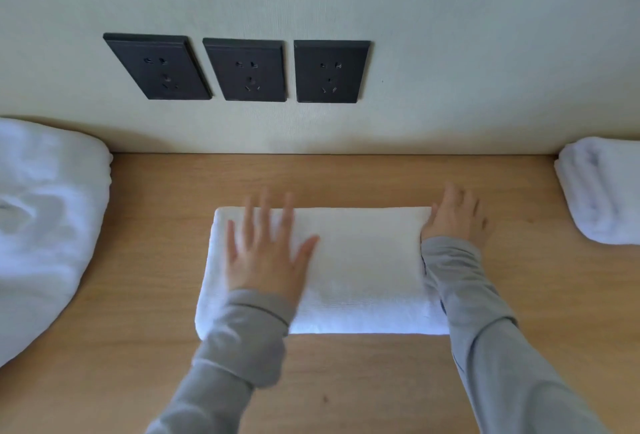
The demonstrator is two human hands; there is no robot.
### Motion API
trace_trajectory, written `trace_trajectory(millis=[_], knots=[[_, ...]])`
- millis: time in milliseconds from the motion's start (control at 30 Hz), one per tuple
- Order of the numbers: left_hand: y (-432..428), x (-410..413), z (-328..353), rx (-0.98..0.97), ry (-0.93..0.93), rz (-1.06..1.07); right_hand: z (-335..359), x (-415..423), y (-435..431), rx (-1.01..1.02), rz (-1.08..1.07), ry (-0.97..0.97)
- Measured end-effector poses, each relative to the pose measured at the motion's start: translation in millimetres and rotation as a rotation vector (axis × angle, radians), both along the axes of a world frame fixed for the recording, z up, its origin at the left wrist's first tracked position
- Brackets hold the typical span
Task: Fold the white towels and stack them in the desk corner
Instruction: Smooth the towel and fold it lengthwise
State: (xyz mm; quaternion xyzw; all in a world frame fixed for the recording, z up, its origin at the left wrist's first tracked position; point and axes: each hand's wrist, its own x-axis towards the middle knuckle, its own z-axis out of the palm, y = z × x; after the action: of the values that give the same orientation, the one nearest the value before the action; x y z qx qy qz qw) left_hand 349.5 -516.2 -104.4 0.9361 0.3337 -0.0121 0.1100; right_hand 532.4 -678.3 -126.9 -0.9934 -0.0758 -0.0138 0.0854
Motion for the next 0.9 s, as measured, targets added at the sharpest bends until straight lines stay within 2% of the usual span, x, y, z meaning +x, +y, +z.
trace_trajectory(millis=[100,133,200,267,400,533,633,700,900], knots=[[-37,3,-19,-0.021,0.129,-0.133,17,-33,21,0.192,0.371,-0.139],[-38,4,-25,-0.006,0.131,-0.148,16,-50,27,0.173,0.503,-0.115],[-33,4,-34,0.020,0.119,-0.167,7,-78,28,-0.001,0.666,0.036],[-30,1,-41,0.024,0.101,-0.201,-8,-89,18,-0.135,0.664,0.150],[-26,2,-48,-0.013,0.111,-0.215,-24,-86,19,-0.195,0.606,0.138],[-7,-12,-43,-0.012,0.080,-0.247,-24,-76,8,-0.182,0.626,0.155],[25,-43,-43,0.062,0.055,-0.156,-23,-64,-28,-0.194,0.563,0.132],[39,-53,-44,-0.017,0.034,-0.106,-23,-61,-41,-0.162,0.535,0.106],[43,-48,-47,-0.170,-0.080,-0.132,-23,-59,-37,-0.090,0.549,0.084]])
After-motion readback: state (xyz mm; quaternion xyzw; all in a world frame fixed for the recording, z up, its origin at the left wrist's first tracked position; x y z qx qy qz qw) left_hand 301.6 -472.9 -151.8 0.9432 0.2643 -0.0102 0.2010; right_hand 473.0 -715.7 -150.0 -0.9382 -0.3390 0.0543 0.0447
